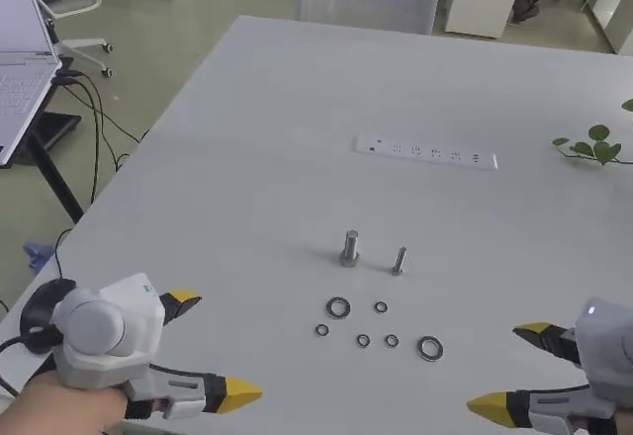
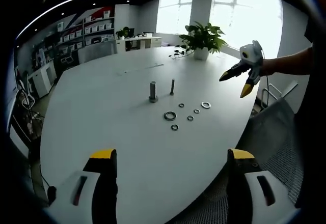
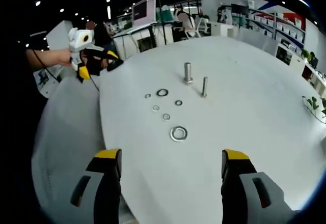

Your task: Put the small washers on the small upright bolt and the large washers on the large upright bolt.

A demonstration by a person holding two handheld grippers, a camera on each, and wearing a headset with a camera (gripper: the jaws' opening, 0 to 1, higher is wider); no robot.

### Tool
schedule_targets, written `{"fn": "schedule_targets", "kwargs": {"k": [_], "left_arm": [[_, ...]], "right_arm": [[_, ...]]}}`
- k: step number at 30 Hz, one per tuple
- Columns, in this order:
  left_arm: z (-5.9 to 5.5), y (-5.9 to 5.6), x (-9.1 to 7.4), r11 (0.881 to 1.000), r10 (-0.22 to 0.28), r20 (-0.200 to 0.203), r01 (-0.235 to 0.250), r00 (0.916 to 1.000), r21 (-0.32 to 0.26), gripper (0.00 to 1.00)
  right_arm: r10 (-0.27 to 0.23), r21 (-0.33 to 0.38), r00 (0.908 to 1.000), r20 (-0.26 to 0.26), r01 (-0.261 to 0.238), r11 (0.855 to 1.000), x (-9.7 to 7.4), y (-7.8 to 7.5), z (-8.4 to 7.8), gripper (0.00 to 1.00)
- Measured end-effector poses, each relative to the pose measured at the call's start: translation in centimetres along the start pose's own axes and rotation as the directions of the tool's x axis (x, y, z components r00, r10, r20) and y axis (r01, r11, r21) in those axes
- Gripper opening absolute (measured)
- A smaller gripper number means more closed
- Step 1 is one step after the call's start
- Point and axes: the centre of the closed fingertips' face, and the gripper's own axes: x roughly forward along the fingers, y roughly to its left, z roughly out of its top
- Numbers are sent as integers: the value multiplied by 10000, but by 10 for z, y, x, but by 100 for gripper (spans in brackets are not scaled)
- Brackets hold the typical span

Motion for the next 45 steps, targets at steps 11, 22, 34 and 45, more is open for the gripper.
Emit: {"fn": "schedule_targets", "kwargs": {"k": [11,22,34,45], "left_arm": [[7,-5,1,9969,-227,-68,231,9997,749,89],[0,-7,0,9953,-329,-318,357,9990,900,90],[-1,-7,5,9964,-395,-279,414,9988,744,88],[-2,-11,5,9935,-559,-514,607,9971,964,86]], "right_arm": [[47,-1047,9936,-1127,-165,9944,19,-8,8,74],[54,-2218,9684,-2494,-626,9731,41,-15,10,62],[192,-3060,9439,-3297,-1261,9437,59,-7,10,57],[418,-3601,9202,-3893,-1938,9126,73,-7,5,51]]}}
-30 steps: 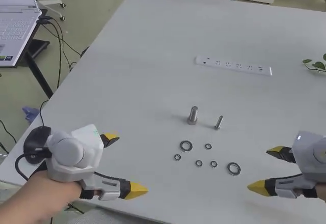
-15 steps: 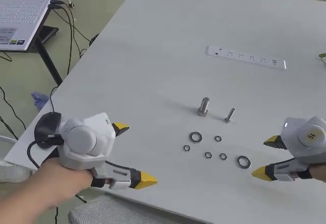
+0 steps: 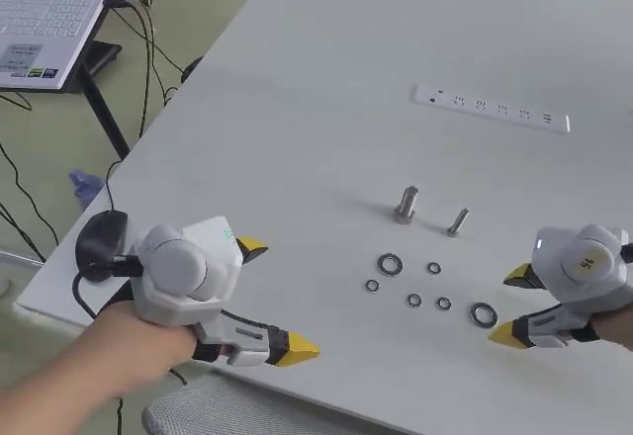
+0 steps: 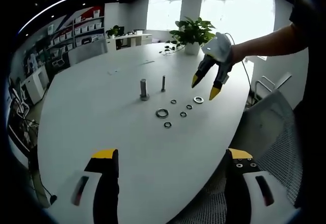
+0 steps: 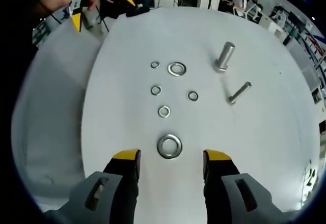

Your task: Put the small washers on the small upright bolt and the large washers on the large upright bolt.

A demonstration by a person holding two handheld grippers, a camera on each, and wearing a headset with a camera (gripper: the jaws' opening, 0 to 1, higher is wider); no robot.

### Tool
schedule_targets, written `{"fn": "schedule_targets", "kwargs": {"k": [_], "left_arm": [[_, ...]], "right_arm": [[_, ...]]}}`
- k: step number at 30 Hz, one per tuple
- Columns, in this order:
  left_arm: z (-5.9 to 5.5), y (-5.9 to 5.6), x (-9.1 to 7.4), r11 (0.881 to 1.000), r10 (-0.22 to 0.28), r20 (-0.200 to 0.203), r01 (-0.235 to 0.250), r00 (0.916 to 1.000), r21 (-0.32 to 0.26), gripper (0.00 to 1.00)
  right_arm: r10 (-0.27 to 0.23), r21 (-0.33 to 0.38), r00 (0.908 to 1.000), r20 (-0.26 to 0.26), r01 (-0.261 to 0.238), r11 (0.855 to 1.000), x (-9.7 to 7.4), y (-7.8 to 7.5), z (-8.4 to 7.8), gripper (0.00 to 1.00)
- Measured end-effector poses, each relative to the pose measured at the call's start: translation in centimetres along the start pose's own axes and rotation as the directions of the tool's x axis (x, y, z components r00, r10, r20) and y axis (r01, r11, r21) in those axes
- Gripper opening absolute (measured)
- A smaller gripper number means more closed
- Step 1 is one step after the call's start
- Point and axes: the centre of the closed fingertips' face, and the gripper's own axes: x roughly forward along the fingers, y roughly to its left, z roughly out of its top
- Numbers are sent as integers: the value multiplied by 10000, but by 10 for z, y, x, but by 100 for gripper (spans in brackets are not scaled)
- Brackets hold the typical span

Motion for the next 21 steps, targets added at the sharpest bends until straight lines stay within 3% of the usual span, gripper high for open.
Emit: {"fn": "schedule_targets", "kwargs": {"k": [3,5,19,21], "left_arm": [[-3,-2,0,9997,-82,-183,86,9998,225,86],[-2,-3,-1,9997,-130,-98,131,9999,195,86],[-5,5,-5,9999,-54,-90,55,9999,115,83],[-7,5,-3,9999,-54,-246,58,9997,151,82]], "right_arm": [[41,-351,9997,-259,-50,9994,6,0,-3,51],[81,-508,9993,-358,-99,9987,9,0,-3,50],[255,-784,9965,-797,-317,9964,20,-1,-5,46],[308,-747,9957,-873,-374,9965,23,-1,-6,46]]}}
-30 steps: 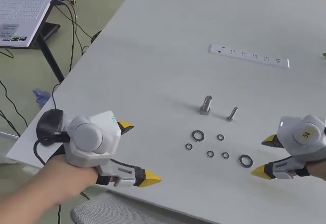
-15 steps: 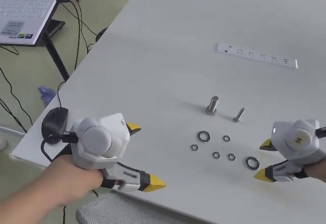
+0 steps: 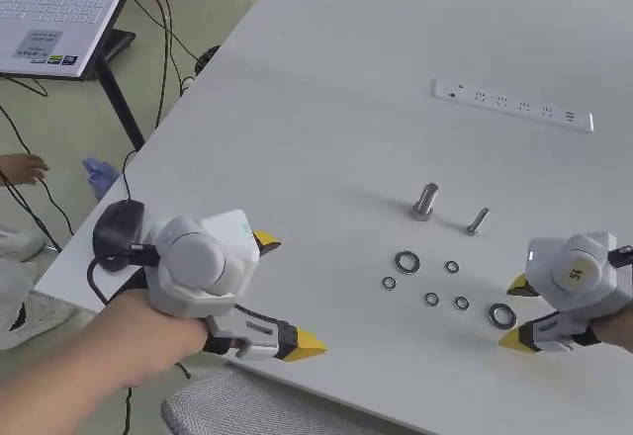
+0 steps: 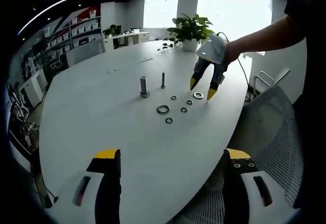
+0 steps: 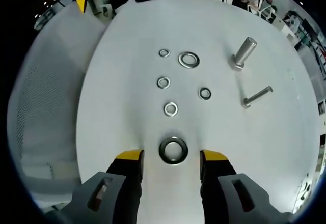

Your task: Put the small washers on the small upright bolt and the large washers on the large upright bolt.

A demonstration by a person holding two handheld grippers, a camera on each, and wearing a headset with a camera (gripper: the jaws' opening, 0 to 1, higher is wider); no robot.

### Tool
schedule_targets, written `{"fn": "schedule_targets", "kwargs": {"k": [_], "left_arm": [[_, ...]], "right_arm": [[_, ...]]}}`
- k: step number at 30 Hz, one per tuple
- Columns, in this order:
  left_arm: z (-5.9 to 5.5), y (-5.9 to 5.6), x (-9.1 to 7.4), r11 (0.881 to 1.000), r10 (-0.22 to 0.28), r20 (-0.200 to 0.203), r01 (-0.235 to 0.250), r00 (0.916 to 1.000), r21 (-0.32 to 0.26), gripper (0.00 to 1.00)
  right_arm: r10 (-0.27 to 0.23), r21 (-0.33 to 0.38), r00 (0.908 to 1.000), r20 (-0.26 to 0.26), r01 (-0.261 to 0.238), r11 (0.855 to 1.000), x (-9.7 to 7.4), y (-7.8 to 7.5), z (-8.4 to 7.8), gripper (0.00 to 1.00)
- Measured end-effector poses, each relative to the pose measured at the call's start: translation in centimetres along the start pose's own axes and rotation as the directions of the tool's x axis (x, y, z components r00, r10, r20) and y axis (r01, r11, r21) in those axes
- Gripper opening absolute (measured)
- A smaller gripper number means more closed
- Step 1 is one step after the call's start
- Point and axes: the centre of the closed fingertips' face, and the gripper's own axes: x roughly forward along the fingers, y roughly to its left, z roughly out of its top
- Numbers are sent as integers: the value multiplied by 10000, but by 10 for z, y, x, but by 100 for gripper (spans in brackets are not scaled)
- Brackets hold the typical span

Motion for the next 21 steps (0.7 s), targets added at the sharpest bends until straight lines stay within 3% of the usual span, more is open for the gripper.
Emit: {"fn": "schedule_targets", "kwargs": {"k": [9,14,21], "left_arm": [[2,-2,3,9997,-114,-15,114,9999,215,81],[2,0,3,9997,-123,-36,124,9999,187,79],[1,-2,4,9998,-172,-123,173,9998,90,78]], "right_arm": [[67,-3,9999,136,-67,10000,-1,-1,0,41],[-6,118,10000,-78,7,9999,-2,2,4,37],[10,-304,9998,-202,-16,9995,-2,3,3,27]]}}
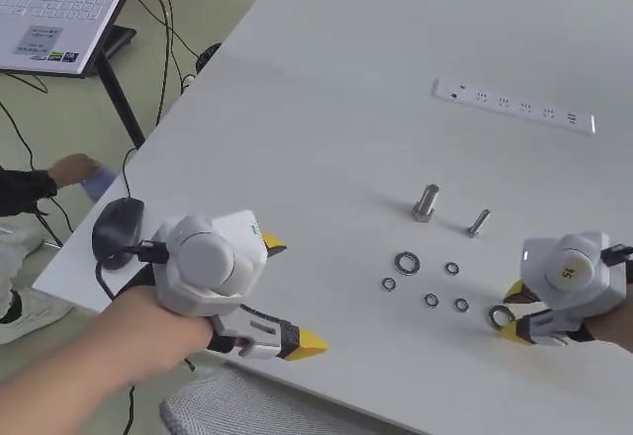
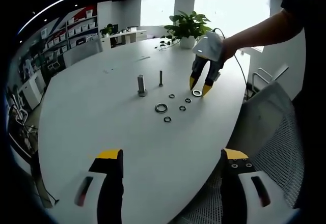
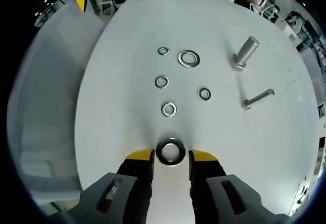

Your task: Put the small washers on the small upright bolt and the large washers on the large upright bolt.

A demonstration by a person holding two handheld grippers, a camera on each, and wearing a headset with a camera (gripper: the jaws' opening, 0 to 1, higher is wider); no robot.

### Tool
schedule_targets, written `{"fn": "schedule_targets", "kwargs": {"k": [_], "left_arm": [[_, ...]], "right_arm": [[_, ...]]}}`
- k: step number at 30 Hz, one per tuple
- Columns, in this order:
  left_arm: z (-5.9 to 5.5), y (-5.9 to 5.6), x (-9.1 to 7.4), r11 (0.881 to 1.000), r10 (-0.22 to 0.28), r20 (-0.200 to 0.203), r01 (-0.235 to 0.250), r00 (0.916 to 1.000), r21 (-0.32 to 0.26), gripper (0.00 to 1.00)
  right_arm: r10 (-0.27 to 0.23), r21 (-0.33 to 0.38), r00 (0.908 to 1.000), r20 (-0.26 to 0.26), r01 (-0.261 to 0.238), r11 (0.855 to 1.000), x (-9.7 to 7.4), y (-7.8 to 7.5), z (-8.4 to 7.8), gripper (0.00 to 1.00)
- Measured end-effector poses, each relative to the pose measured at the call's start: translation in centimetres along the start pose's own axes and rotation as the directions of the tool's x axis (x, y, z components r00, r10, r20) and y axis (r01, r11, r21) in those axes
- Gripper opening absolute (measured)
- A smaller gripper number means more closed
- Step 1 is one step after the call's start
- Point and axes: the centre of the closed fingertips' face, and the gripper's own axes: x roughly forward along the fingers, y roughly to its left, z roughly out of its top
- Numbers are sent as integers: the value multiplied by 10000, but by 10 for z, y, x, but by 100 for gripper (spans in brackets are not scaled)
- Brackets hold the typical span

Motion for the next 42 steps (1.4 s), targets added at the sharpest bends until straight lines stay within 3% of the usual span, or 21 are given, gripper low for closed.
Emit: {"fn": "schedule_targets", "kwargs": {"k": [5,8,9,11,16,20,24,32,35,42], "left_arm": [[4,-4,2,9999,-97,47,97,9999,-25,76],[5,-7,2,9999,-122,25,122,9999,42,75],[5,-8,3,9999,-152,25,152,9999,51,75],[4,-9,3,9998,-147,-11,147,9999,127,75],[4,-12,1,10000,-66,44,67,10000,-39,74],[1,-18,-1,9999,-60,10,60,10000,-126,73],[2,-22,-2,9999,-74,-25,74,10000,-94,72],[9,-18,-4,10000,-51,48,51,10000,9,72],[9,-19,-6,9999,-154,50,154,9999,75,72],[3,-16,-8,9992,-378,-10,378,9993,160,71]], "right_arm": [[-53,-104,10000,-41,52,9999,2,-2,0,25],[-81,-69,9979,-644,77,9999,2,-2,-1,24],[-80,-896,9953,-968,-7,9960,2,-3,-1,24],[252,-1331,9904,-1362,-435,9901,3,-2,-4,24],[230,-1088,9847,-1730,-423,9932,4,-3,-1,22],[46,-873,9868,-1616,-189,9960,4,-3,-3,22],[140,-939,9854,-1695,-303,9951,5,-4,-3,22],[130,-786,9871,-1595,-259,9966,5,-3,-3,22],[211,-210,9894,-1434,-243,9995,4,-3,-2,22],[214,239,9919,-1251,-185,9995,4,-3,1,22]]}}
